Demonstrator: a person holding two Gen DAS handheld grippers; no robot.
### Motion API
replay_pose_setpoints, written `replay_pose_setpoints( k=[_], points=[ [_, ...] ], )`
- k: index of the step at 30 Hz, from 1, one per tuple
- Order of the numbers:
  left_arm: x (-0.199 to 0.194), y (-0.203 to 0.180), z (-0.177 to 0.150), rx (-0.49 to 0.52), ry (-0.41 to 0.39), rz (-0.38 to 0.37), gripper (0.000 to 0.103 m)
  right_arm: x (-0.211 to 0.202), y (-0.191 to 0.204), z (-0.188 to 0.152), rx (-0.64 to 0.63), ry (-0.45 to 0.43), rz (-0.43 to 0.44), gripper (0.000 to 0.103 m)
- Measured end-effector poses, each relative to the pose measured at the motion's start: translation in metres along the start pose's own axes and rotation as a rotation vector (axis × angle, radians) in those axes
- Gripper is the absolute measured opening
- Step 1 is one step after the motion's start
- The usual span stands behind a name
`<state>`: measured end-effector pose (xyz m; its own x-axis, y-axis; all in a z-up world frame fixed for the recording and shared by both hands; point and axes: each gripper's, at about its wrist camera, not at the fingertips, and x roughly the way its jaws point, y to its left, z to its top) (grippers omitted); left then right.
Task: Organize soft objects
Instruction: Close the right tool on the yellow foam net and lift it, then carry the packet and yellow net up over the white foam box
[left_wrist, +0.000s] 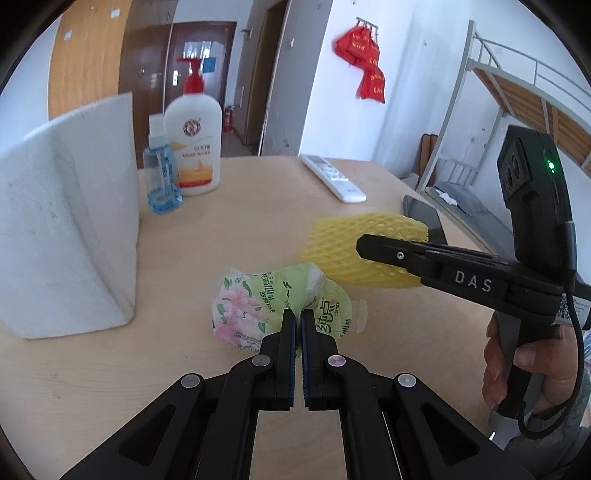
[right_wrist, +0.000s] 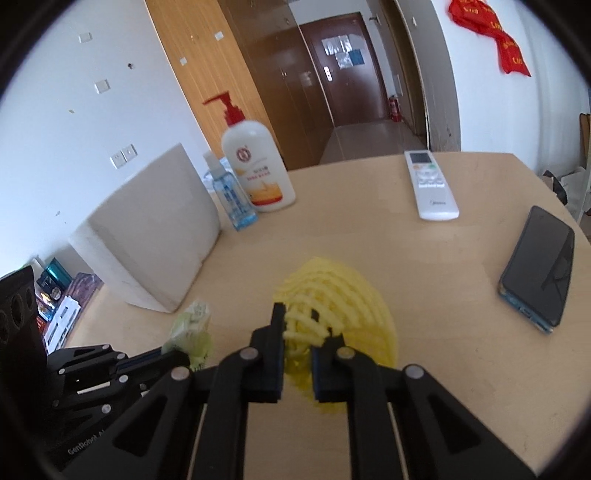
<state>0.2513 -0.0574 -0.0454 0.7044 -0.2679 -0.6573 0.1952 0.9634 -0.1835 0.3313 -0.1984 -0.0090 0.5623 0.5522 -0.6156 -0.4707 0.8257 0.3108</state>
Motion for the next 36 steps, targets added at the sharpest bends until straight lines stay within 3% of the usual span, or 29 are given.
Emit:
replay_pose_setpoints(
  k=[20, 36],
  points=[
    [-0.082, -0.030, -0.018, 0.040, -0.128, 0.032, 0.003, -0.078, 0.045, -0.019, -0.063, -0.139, 0.010, 0.014],
    [-0.139, -0.029, -0.039, 0.048, -0.213, 0.081, 0.003, -0.119, 0.093, -0.042, -0.132, -0.230, 0.033, 0.014]
  ],
)
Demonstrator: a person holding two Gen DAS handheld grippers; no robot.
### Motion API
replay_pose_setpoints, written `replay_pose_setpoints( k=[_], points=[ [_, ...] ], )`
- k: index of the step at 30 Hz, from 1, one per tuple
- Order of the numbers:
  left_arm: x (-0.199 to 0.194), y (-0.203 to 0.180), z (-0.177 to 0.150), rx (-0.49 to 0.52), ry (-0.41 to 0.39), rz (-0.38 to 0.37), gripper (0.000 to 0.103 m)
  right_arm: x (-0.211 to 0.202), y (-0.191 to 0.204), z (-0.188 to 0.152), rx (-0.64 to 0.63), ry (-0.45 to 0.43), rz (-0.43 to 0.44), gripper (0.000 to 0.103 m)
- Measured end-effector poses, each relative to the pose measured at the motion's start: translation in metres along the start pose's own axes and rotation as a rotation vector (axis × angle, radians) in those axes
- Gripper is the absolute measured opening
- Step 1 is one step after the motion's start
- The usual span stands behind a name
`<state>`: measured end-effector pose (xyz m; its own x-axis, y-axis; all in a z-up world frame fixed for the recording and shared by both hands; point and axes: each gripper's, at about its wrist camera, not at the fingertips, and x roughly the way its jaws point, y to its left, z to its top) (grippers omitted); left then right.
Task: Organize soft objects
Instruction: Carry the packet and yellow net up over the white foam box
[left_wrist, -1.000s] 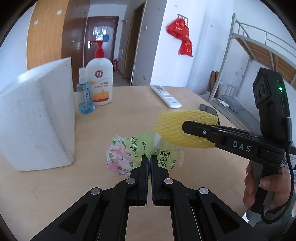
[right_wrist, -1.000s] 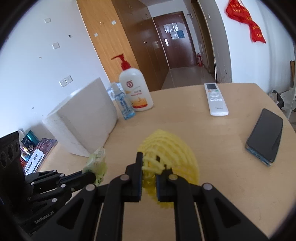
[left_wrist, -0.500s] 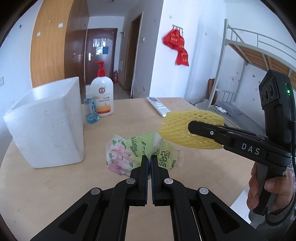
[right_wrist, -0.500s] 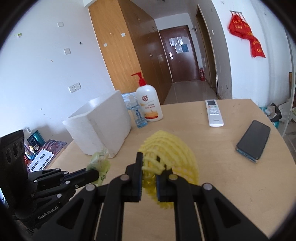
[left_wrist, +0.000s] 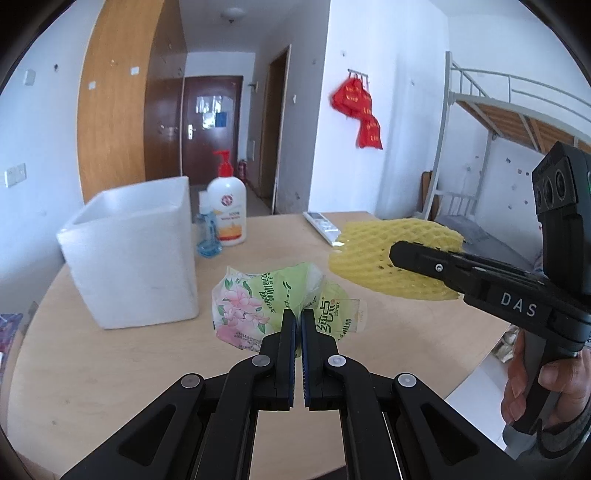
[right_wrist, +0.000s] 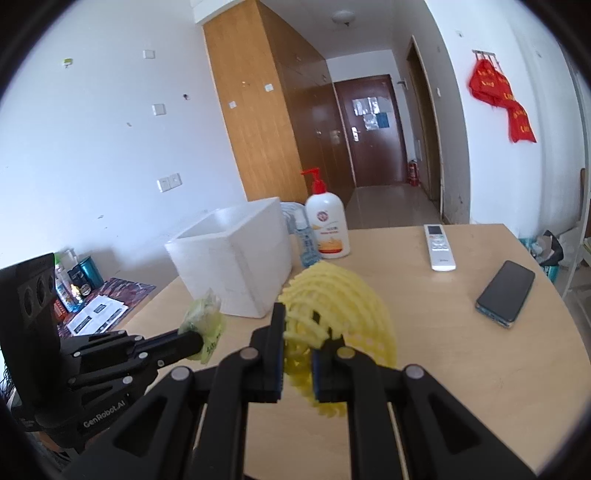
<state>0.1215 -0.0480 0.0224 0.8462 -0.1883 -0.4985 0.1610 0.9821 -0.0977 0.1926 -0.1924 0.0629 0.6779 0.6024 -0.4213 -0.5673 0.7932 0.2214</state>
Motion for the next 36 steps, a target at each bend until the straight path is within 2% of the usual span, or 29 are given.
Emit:
replay_pose_setpoints(
  k=[15, 22, 36],
  points=[
    [-0.067, 0.027, -0.017, -0.038, -0.121, 0.090, 0.003, -0.022, 0.059, -0.007, -0.099, -0.048, 0.056, 0.014],
    [-0.088, 0.044, -0.024, -0.059, -0.150, 0.142, 0.003, -0.010, 0.086, -0.008, -0.147, -0.031, 0.124, 0.014],
    [-0.101, 0.082, -0.020, -0.116, -0.171, 0.239, 0.003, 0.026, 0.119, 0.005, -0.201, -0.003, 0.214, 0.014]
  ],
)
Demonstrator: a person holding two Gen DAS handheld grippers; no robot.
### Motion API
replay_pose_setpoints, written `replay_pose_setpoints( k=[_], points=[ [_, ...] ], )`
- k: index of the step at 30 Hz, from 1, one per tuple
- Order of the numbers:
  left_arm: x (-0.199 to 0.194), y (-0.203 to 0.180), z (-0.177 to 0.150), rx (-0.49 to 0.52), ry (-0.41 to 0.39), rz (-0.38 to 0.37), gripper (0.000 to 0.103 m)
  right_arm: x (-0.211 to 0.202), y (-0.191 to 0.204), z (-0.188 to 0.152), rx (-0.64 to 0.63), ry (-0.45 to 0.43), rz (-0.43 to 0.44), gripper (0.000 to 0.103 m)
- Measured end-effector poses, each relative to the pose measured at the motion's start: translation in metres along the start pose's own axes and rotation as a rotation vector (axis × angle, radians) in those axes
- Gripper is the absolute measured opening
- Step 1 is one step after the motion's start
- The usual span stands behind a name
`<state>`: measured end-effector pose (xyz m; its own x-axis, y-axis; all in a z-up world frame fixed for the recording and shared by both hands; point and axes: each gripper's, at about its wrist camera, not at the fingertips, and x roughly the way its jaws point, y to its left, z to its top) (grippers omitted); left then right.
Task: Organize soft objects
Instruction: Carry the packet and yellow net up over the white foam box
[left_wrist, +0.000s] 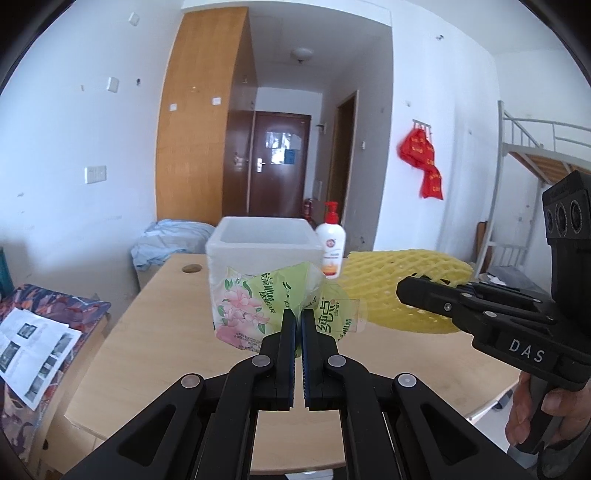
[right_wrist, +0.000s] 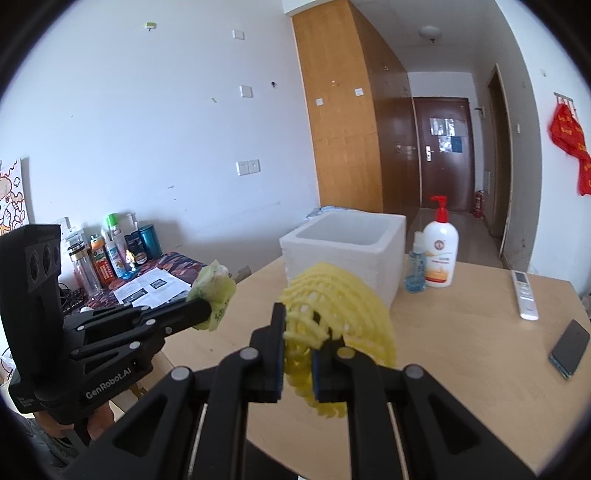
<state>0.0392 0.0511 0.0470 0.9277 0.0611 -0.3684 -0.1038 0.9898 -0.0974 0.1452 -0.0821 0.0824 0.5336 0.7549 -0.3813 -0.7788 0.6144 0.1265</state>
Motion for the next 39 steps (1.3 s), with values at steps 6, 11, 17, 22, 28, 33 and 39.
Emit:
replay_pose_setpoints(
  k=[6, 11, 17, 22, 28, 33, 39],
  points=[
    [0.008, 0.013, 0.008, -0.020, 0.000, 0.035, 0.003, 0.016, 0.000, 0.010, -0.009, 0.008, 0.026, 0.014],
    [0.016, 0.017, 0.017, -0.024, 0.001, 0.045, 0.003, 0.024, -0.002, 0.016, -0.010, 0.009, 0.034, 0.014],
    [0.027, 0.020, 0.030, -0.023, -0.004, 0.051, 0.003, 0.033, -0.006, 0.026, -0.008, 0.011, 0.035, 0.014],
    [0.039, 0.024, 0.042, -0.028, -0.006, 0.049, 0.003, 0.042, -0.011, 0.035, -0.006, 0.008, 0.035, 0.014],
    [0.055, 0.031, 0.054, -0.025, -0.007, 0.050, 0.003, 0.055, -0.016, 0.046, -0.006, 0.010, 0.028, 0.014],
    [0.068, 0.036, 0.064, -0.025, -0.007, 0.041, 0.003, 0.065, -0.021, 0.055, -0.004, 0.005, 0.025, 0.014],
    [0.085, 0.041, 0.075, -0.020, -0.011, 0.035, 0.003, 0.076, -0.029, 0.064, -0.005, 0.001, 0.015, 0.014]
  ],
)
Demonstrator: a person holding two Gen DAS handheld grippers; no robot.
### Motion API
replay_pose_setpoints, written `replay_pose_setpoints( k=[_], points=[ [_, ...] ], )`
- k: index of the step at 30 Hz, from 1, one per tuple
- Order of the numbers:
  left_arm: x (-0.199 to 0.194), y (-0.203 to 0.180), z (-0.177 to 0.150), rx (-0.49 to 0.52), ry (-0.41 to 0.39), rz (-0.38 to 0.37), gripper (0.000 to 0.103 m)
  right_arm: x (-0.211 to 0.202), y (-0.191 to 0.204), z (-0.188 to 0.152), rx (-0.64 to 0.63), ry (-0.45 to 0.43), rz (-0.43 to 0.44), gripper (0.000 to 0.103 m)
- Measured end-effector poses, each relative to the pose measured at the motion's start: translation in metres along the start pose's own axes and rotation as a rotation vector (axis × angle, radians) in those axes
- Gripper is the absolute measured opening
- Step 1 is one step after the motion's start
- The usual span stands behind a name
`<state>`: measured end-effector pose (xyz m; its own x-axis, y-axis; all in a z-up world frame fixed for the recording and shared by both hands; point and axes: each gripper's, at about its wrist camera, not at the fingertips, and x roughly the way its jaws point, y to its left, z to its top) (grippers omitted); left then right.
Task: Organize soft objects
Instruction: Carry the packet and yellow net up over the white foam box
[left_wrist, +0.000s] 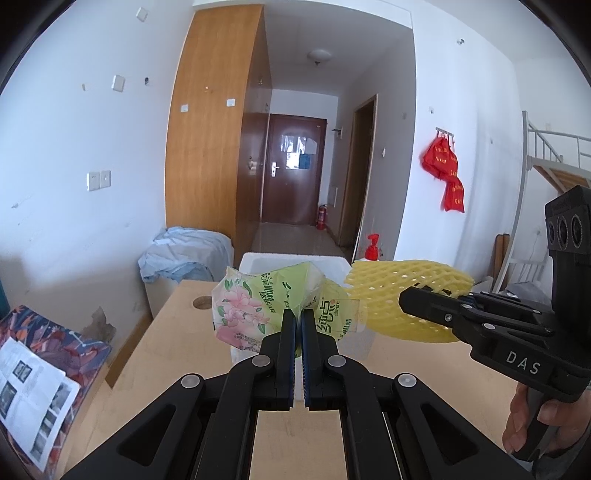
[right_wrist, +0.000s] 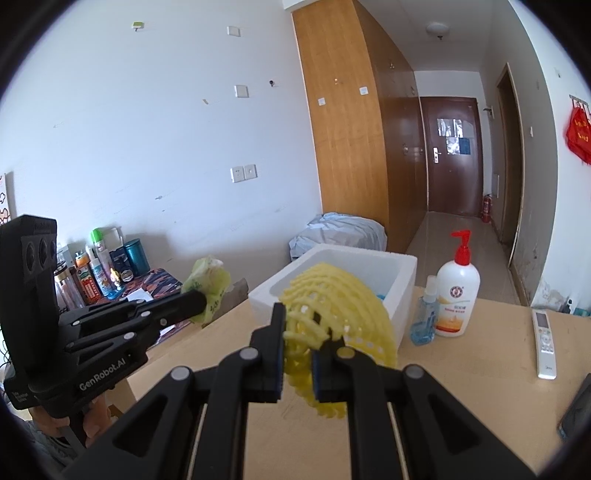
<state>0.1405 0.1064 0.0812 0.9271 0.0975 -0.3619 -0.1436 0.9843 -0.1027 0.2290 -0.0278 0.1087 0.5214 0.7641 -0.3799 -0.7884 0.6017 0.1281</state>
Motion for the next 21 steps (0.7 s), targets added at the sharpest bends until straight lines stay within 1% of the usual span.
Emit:
replay_pose_setpoints(
  k=[15, 21],
  points=[
    [0.048, 0.004, 0.020, 0.016, 0.018, -0.016, 0.003, 0.030, -0.024, 0.015, 0.019, 0.003, -0.005, 0.014],
    [0.065, 0.003, 0.026, 0.037, 0.027, -0.026, 0.003, 0.043, -0.030, 0.021, 0.023, 0.006, -0.007, 0.014]
  ],
)
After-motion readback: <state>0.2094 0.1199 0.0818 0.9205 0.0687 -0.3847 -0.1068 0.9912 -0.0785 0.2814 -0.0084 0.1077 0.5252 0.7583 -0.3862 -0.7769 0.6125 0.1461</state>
